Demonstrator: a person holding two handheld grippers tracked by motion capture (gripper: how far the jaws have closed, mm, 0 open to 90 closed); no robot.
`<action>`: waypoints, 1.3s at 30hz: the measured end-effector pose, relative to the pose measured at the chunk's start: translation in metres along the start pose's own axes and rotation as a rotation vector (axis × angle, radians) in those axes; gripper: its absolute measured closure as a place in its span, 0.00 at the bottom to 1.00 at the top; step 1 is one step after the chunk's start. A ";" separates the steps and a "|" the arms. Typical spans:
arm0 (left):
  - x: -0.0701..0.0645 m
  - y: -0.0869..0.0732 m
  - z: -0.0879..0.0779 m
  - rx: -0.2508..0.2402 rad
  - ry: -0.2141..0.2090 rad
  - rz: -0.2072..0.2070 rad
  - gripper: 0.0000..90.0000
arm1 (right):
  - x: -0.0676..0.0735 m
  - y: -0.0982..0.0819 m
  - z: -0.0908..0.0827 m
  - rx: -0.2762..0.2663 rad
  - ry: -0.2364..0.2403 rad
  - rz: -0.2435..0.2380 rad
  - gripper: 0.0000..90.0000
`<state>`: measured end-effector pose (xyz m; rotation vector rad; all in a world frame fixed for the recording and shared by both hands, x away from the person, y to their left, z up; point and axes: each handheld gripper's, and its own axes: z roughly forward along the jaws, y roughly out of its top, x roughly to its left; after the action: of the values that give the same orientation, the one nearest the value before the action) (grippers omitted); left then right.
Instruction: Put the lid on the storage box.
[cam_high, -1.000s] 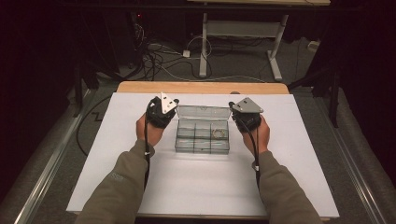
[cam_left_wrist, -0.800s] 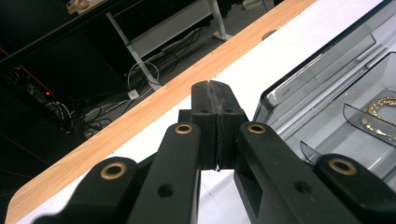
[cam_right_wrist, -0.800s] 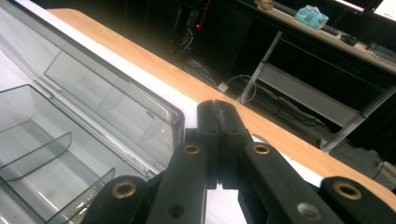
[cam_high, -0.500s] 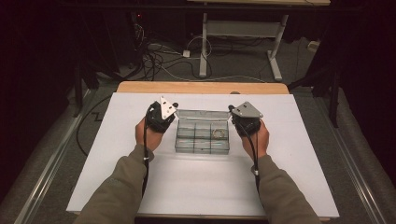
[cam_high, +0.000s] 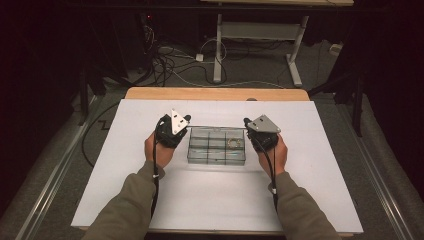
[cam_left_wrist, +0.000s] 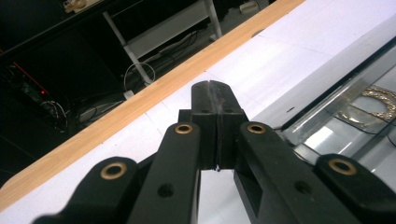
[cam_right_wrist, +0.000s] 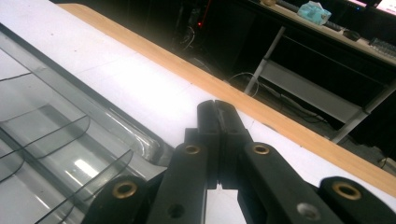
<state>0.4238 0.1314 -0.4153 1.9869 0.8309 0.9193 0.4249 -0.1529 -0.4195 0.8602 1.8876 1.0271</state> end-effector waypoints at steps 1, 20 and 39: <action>-0.001 -0.001 0.000 -0.001 0.001 -0.002 0.96 | 0.001 -0.001 0.000 0.001 -0.003 -0.003 1.00; -0.010 -0.016 -0.005 -0.002 -0.006 0.003 0.96 | 0.010 -0.013 -0.007 -0.007 -0.021 -0.007 1.00; -0.017 -0.026 -0.009 0.005 -0.023 0.029 0.94 | 0.015 -0.026 -0.013 -0.005 -0.007 0.007 1.00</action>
<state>0.4017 0.1339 -0.4389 2.0147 0.7945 0.9099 0.4022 -0.1559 -0.4431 0.8664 1.8768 1.0313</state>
